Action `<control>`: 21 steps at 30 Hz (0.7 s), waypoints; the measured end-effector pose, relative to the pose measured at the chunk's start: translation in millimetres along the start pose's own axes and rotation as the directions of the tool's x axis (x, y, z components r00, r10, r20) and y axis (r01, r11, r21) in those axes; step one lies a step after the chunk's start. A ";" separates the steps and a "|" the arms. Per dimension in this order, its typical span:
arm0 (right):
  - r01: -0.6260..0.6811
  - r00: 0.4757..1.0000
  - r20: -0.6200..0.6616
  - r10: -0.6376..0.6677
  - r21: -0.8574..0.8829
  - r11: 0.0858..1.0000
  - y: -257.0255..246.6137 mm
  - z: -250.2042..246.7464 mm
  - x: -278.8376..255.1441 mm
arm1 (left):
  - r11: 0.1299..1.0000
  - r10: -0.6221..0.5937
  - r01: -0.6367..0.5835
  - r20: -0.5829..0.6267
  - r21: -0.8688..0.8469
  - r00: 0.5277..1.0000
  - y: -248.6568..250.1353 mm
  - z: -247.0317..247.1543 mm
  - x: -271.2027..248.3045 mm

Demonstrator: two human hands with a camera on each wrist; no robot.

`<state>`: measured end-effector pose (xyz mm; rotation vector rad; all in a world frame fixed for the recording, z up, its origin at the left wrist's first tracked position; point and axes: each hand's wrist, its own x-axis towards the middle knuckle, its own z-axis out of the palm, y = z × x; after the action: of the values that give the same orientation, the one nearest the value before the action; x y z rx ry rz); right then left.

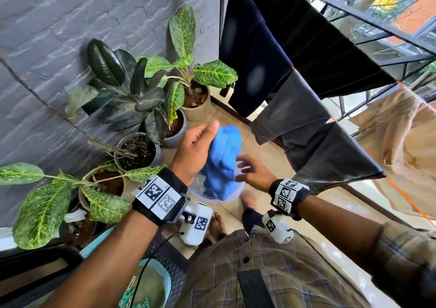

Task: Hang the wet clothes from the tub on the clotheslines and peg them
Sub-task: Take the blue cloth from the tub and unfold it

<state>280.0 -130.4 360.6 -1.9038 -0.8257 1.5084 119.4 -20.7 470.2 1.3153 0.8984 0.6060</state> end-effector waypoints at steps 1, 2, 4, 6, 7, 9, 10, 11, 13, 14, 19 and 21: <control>-0.016 0.999 -0.036 0.013 -0.077 0.997 7.0 1.4 5.0 | 1.000 0.018 -0.018 0.040 0.001 0.999 9.4 -1.0 -2.6; -0.030 0.997 -0.077 0.021 -0.111 0.993 10.8 2.2 8.9 | 0.999 0.036 -0.035 0.087 -0.007 0.996 20.6 -1.3 -6.5; -0.008 0.991 -0.137 -0.004 -0.089 0.996 10.6 4.3 19.0 | 0.998 0.067 -0.068 0.172 -0.001 0.983 42.4 -3.5 -13.8; 0.040 0.982 -0.185 -0.049 -0.049 0.998 3.4 5.6 30.6 | 0.995 0.088 -0.096 0.230 0.023 0.969 59.6 -6.4 -19.1; 0.042 0.979 -0.201 -0.045 -0.021 0.999 -1.7 6.2 35.5 | 0.995 0.091 -0.101 0.246 0.027 0.965 65.6 -7.6 -20.8; 0.046 0.977 -0.211 -0.037 0.039 0.998 -6.5 6.7 50.1 | 0.994 0.091 -0.102 0.253 0.034 0.963 73.6 -11.0 -22.6; 0.053 0.977 -0.209 -0.043 0.046 0.998 -12.2 6.3 52.5 | 0.994 0.090 -0.102 0.249 0.035 0.964 76.0 -12.8 -23.1; 0.065 0.974 -0.220 -0.053 0.046 0.997 -19.2 6.1 52.4 | 0.993 0.096 -0.109 0.246 0.040 0.965 77.4 -14.8 -23.9; 0.107 0.963 -0.255 -0.092 0.047 0.993 -26.6 2.6 56.5 | 0.991 0.108 -0.124 0.234 0.052 0.966 75.7 -20.5 -23.5; 0.128 0.964 -0.239 -0.112 0.050 0.991 -28.1 1.8 58.0 | 0.992 0.106 -0.119 0.220 0.045 0.970 73.2 -24.2 -23.5; 0.166 0.963 -0.245 -0.108 0.231 0.959 -33.3 -0.1 55.5 | 0.996 0.081 -0.084 0.168 0.009 0.982 55.3 -36.2 -23.9; 0.190 0.947 -0.302 -0.107 0.259 0.947 -37.1 -5.7 53.3 | 0.997 0.077 -0.077 0.067 -0.001 0.995 46.8 -38.0 -22.7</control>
<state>290.4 -66.2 356.3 -1.7448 -0.5731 1.1563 80.5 -9.7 520.4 1.3683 0.7968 0.6174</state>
